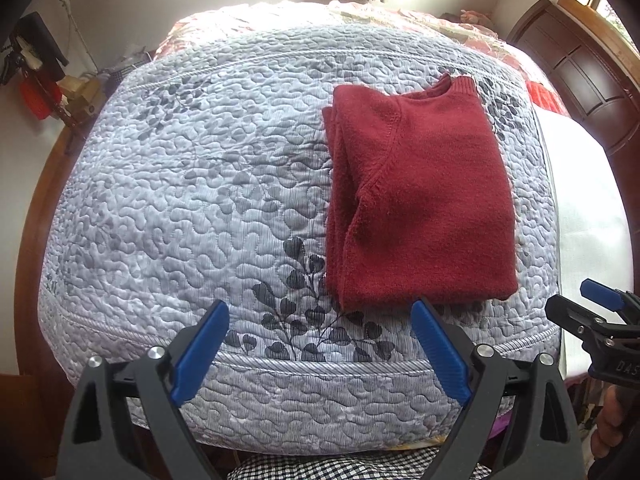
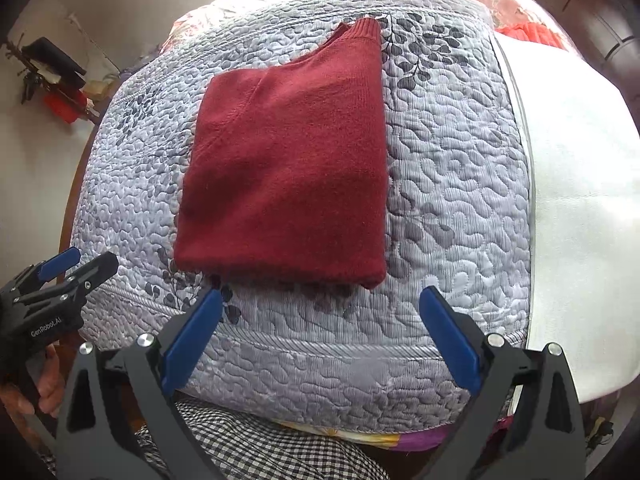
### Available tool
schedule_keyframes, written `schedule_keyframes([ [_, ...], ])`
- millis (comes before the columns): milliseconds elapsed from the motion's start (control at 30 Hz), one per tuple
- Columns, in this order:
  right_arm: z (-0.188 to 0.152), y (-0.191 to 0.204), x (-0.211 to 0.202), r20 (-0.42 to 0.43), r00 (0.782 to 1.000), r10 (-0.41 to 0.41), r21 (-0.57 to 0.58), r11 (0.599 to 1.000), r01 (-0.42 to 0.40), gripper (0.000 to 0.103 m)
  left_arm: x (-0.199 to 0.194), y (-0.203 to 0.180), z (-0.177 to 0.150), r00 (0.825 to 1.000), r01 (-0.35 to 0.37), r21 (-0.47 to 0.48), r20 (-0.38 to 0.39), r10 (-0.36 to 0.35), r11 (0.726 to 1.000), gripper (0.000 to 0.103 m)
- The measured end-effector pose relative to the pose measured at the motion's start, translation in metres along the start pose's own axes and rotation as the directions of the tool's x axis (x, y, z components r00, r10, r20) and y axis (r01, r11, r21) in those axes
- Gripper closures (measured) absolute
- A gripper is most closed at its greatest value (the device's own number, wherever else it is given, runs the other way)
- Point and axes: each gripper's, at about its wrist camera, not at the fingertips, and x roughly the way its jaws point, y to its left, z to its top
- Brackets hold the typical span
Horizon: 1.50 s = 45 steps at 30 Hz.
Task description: Fold small clothes
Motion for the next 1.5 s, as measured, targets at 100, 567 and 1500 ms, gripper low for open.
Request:
schedule_keyframes([
  [100,-0.004,0.000,0.000,0.001,1.000,-0.007,0.002,1.000,0.007,0.005,-0.001,-0.002,-0.003,1.000,-0.004,0.006,-0.002,0.004,1.000,0.010],
  [567,-0.003,0.001,-0.005,0.021,0.999,-0.035,0.002,0.999,0.035,0.005,0.003,-0.005,-0.007,0.999,-0.028,0.027,-0.014,0.028,0.999,0.009],
  [1500,-0.007,0.003,-0.007,0.041,0.998,-0.056,-0.004,0.998,0.056,0.005,0.010,-0.004,-0.013,0.999,-0.037,0.029,-0.039,0.038,0.999,0.009],
])
